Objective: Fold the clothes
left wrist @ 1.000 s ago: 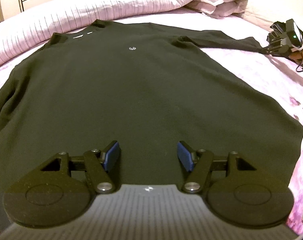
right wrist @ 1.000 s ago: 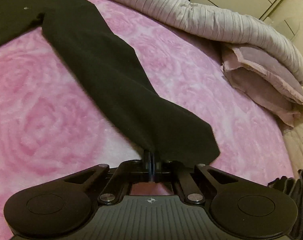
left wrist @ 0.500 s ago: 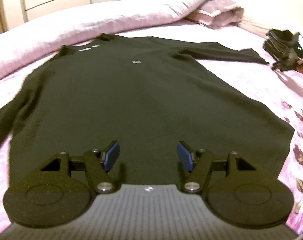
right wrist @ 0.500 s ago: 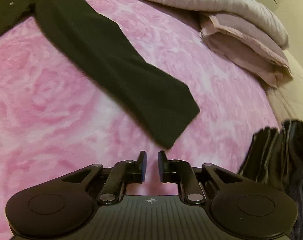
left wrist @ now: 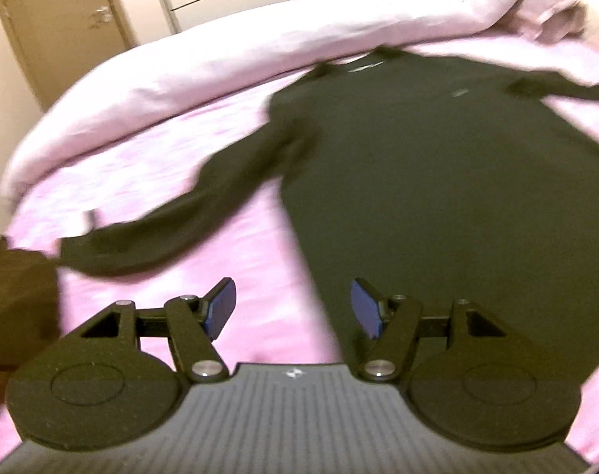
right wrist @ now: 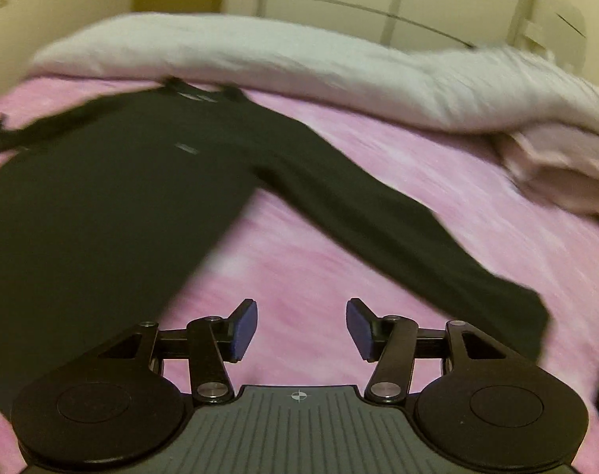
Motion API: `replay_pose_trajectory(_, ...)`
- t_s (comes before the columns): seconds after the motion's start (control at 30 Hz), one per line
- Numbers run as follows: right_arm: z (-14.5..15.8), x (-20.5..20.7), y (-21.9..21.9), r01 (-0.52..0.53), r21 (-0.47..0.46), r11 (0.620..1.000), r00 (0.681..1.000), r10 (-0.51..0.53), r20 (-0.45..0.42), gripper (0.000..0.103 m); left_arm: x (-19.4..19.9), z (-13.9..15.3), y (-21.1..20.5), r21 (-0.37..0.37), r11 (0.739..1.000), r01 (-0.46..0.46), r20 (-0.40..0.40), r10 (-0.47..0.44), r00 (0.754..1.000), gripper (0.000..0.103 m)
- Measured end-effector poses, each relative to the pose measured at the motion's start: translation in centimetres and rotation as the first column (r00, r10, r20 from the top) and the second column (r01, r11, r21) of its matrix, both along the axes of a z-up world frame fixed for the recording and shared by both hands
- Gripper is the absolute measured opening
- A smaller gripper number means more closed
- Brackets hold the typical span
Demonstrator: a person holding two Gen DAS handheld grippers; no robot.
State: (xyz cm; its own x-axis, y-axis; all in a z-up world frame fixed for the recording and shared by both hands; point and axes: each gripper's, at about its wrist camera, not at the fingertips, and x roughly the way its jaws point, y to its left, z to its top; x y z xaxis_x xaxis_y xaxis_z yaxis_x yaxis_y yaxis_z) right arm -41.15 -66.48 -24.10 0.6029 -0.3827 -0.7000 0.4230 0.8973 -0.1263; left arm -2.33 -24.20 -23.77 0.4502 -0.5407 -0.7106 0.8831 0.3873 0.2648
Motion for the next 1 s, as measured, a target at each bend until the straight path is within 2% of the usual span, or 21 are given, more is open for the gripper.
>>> replay_pose_trajectory(0.03,0.1,1.5,1.4,-0.032,0.007,0.999,0.999,0.032,0.011,0.056,1.5,-0.1,0.8,0.012,1.0,-0.017,0.017,0.017,1.0,0.061)
replay_pose_trajectory(0.17,-0.7,7.5,6.7,-0.17,0.023,0.985,0.985,0.169,0.023,0.059,9.3,-0.2,2.5,0.004,0.993,-0.114,0.005,0.114,0.993,0.061)
replay_pose_trajectory(0.3,-2.5,12.3,10.6,-0.244,0.035,0.969,0.97,0.243,0.012,0.061,17.5,0.0,2.9,-0.039,0.972,-0.233,-0.068,0.23,0.971,0.061)
replay_pose_trajectory(0.4,-4.3,15.2,12.4,-0.266,0.047,0.963,0.964,0.266,0.009,0.061,21.7,-0.4,0.5,-0.051,0.962,-0.268,-0.102,0.262,0.96,0.061)
replay_pose_trajectory(0.5,-6.4,17.8,12.8,-0.269,0.06,0.961,0.963,0.271,-0.014,0.061,24.9,-2.0,-2.3,-0.017,0.955,-0.295,-0.123,0.291,0.949,0.06)
replay_pose_trajectory(0.57,-7.6,19.4,13.0,-0.266,0.07,0.961,0.963,0.269,-0.035,0.061,26.7,-3.5,-3.6,0.023,0.948,-0.318,-0.139,0.318,0.938,0.058)
replay_pose_trajectory(0.63,-8.4,20.9,13.0,-0.263,0.075,0.962,0.963,0.267,-0.044,0.061,28.1,-4.7,-3.8,0.032,0.944,-0.328,-0.168,0.329,0.929,0.039)
replay_pose_trajectory(0.67,-8.6,21.5,13.0,-0.26,0.077,0.963,0.964,0.264,-0.043,0.061,28.4,-4.8,-3.7,0.012,0.943,-0.333,-0.179,0.33,0.927,0.031)
replay_pose_trajectory(0.7,-8.6,22.1,12.9,-0.259,0.077,0.963,0.964,0.262,-0.039,0.061,28.6,-4.5,-3.5,-0.002,0.94,-0.341,-0.186,0.335,0.924,0.009)
replay_pose_trajectory(0.73,-8.6,22.6,12.9,-0.258,0.076,0.963,0.965,0.261,-0.036,0.061,28.5,-4.0,-3.3,-0.014,0.937,-0.348,-0.179,0.34,0.923,0.002)
replay_pose_trajectory(0.8,-8.4,23.9,12.7,-0.254,0.079,0.964,0.966,0.257,-0.027,0.061,28.2,-2.3,-2.5,-0.065,0.935,-0.349,-0.149,0.337,0.93,0.003)
replay_pose_trajectory(0.87,-7.9,25.7,12.6,-0.265,0.09,0.96,0.964,0.267,-0.007,0.061,27.5,0.5,-1.0,-0.148,0.924,-0.353,-0.098,0.341,0.935,0.003)
replay_pose_trajectory(0.93,-6.9,26.9,12.6,-0.282,0.087,0.955,0.959,0.283,0.007,0.061,26.7,3.7,1.4,-0.25,0.897,-0.364,-0.041,0.365,0.93,0.003)
replay_pose_trajectory(1.0,-6.3,28.4,13.2,-0.302,0.091,0.949,0.953,0.301,0.027,0.061,26.0,5.5,4.3,-0.35,0.856,-0.38,-0.015,0.401,0.916,0.003)
